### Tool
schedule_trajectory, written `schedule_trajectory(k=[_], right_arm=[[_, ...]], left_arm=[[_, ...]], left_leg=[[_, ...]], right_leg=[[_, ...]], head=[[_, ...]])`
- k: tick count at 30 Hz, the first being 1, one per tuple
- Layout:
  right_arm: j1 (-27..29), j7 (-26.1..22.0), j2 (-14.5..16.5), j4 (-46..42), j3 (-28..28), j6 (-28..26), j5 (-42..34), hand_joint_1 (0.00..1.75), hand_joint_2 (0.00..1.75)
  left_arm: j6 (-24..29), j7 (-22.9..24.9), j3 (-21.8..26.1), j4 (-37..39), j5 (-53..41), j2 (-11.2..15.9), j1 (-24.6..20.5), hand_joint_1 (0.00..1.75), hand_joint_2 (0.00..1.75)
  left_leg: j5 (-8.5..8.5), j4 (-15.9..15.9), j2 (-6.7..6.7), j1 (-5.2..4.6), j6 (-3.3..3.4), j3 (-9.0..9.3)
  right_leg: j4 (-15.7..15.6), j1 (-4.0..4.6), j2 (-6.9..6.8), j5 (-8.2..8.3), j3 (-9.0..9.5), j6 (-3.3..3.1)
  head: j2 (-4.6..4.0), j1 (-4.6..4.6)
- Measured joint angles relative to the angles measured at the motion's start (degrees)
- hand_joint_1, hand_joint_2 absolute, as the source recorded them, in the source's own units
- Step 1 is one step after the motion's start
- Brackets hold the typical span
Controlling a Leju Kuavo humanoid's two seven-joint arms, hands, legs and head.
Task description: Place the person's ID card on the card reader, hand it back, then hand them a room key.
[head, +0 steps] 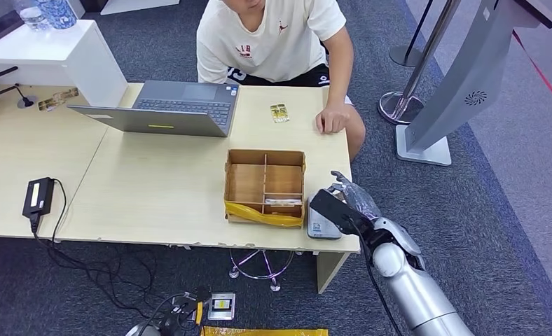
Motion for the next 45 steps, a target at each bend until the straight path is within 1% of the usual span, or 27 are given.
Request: schedule_trajectory(k=[8,19,24,28,32,37,41,45], right_arm=[[-0.65,-0.73,0.72,4.75,1.09,-0.33,0.95,1.75,1.75],[-2.52,-1.49,1.88,8.67,2.48,-1.0,2.09,1.75,1.75],[-3.08,-2.36,2.28,9.78,2.7,-3.23,2.8,1.75,1.75],[-4.27,-3.17,2.36,10.47,2.69,-6.46,2.98,1.75,1.75],[-6.95,-4.19,2.33,10.16,1.7,-10.73,2.87,1.75,1.75],[-12.14,-5.35,1.97,6.69,-2.12,-13.32,1.15,1.75,1.75],[-18.39,-7.13,1.22,2.9,-6.24,-13.93,0.31,1.75,1.75],[-24.17,-8.68,0.77,1.58,-8.21,-12.85,1.24,1.75,1.75]], left_arm=[[0.07,0.39,0.0,0.0,0.64,0.0,-0.06,0.0,1.75],[0.1,0.87,0.02,0.0,1.07,0.01,-0.17,0.0,1.75],[0.26,0.59,0.02,0.0,1.59,0.01,-0.08,0.0,1.75],[0.43,-0.11,0.02,0.0,1.66,0.04,0.01,0.0,1.75],[0.48,-0.9,0.02,0.01,1.34,0.05,0.05,0.0,1.75],[0.15,-2.37,0.01,0.02,0.1,0.09,0.06,0.0,1.75],[-0.53,-3.05,-0.02,0.02,-0.91,0.09,-0.05,0.0,1.75],[-1.45,-3.03,-0.08,0.01,-1.73,0.07,-0.6,0.0,1.75]], left_leg=[[0.0,0.0,0.0,0.0,0.0,0.0],[0.0,0.0,0.02,0.0,0.0,0.04],[0.0,0.0,0.01,0.0,0.0,0.03],[0.0,0.01,0.02,0.0,0.0,0.02],[0.01,0.02,0.02,0.0,0.0,0.03],[0.01,0.03,0.03,-0.02,0.0,0.04],[0.02,0.04,0.04,-0.03,0.0,0.05],[0.02,0.04,0.1,-0.03,0.0,0.03]], right_leg=[[0.0,0.0,0.0,0.0,0.0,0.0],[0.0,0.0,0.04,0.0,0.01,0.0],[0.0,0.0,0.03,0.0,0.01,0.0],[0.0,-0.01,0.03,0.01,0.01,0.0],[0.01,-0.01,0.04,0.01,0.0,0.0],[0.01,-0.02,0.05,0.04,-0.02,-0.01],[0.01,-0.04,0.06,0.05,-0.03,0.0],[0.01,-0.04,0.08,0.05,-0.05,0.0]], head=[[0.01,0.0],[0.0,-0.01],[0.01,0.0],[0.01,-0.01],[0.01,-0.01],[0.0,-0.01],[0.01,0.0],[0.0,-0.01]])
